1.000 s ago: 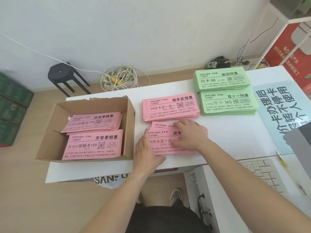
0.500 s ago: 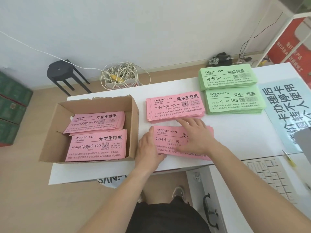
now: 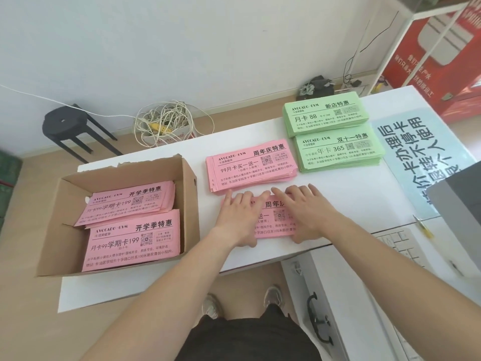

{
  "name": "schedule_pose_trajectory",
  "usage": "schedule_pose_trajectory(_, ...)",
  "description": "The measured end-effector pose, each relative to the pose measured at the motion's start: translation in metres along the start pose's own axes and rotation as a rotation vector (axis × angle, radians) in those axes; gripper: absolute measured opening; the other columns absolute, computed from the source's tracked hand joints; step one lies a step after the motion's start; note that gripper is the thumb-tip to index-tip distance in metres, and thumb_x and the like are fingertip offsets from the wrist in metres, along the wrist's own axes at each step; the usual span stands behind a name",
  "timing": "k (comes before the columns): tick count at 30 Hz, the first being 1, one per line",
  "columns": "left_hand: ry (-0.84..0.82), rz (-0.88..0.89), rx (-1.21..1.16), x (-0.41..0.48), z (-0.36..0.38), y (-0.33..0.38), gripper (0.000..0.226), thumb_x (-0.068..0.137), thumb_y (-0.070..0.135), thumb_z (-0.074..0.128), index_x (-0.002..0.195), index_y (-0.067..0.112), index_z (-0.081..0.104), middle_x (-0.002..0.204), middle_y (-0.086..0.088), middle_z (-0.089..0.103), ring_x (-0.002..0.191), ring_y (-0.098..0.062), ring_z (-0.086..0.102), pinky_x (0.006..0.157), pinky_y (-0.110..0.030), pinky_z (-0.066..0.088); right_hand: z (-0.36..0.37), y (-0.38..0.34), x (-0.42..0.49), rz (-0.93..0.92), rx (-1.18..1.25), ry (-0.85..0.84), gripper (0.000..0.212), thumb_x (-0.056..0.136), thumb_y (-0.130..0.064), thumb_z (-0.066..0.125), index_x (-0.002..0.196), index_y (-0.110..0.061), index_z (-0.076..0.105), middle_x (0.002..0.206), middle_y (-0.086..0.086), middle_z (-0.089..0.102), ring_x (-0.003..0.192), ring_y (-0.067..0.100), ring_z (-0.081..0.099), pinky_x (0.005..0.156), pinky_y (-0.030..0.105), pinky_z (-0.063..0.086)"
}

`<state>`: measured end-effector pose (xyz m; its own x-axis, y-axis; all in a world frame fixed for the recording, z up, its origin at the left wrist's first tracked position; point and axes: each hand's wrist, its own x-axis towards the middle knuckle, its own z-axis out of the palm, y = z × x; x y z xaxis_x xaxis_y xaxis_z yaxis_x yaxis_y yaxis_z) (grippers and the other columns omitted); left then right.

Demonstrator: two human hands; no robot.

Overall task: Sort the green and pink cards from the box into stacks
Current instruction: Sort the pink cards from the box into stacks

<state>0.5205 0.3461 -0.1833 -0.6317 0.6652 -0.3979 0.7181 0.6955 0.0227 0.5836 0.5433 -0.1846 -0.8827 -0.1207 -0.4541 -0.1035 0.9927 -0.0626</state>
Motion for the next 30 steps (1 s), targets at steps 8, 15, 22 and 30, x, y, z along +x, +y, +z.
schedule_pose_trajectory(8,0.019,0.101,-0.001,0.006,-0.002,-0.007,0.123,0.058,0.046,0.078,0.155,0.031,0.004,0.142,-0.003,0.037,0.133,-0.029,0.039,0.120,-0.052,0.017,0.001,0.005,-0.003,-0.012,0.016,0.054,0.126,0.062,-0.061,0.074,0.158,-0.023,0.003,0.142,0.006,0.039,0.129,0.028,0.042,0.117,0.042,0.028)
schedule_pose_trajectory(15,0.021,0.100,-0.028,-0.001,-0.003,-0.001,0.124,0.064,0.049,0.076,0.156,0.028,-0.003,0.156,-0.009,0.018,0.148,-0.031,0.014,0.123,-0.055,0.006,0.008,0.018,-0.031,0.226,0.188,0.026,0.144,0.060,-0.065,0.079,0.157,-0.023,-0.019,0.160,0.012,0.016,0.148,0.034,0.016,0.123,0.050,0.018)
schedule_pose_trajectory(22,0.203,0.107,-0.157,-0.005,-0.005,0.045,0.074,0.066,0.057,0.073,0.128,0.027,0.046,0.143,-0.001,0.033,0.133,-0.024,0.031,0.114,-0.043,0.029,0.023,0.033,-0.068,0.443,0.284,0.033,0.090,0.076,-0.051,0.074,0.150,-0.021,0.033,0.148,0.004,0.035,0.135,0.028,0.034,0.105,0.040,0.040)
schedule_pose_trajectory(30,0.237,0.015,-0.221,-0.003,0.004,0.059,0.058,0.068,0.067,0.063,0.111,0.029,0.055,0.119,0.009,0.044,0.108,-0.015,0.043,0.091,-0.034,0.043,0.031,0.009,-0.068,0.449,0.536,0.138,0.047,0.088,-0.017,0.052,0.135,-0.015,0.053,0.138,0.006,0.044,0.125,0.029,0.039,0.101,0.041,0.044)
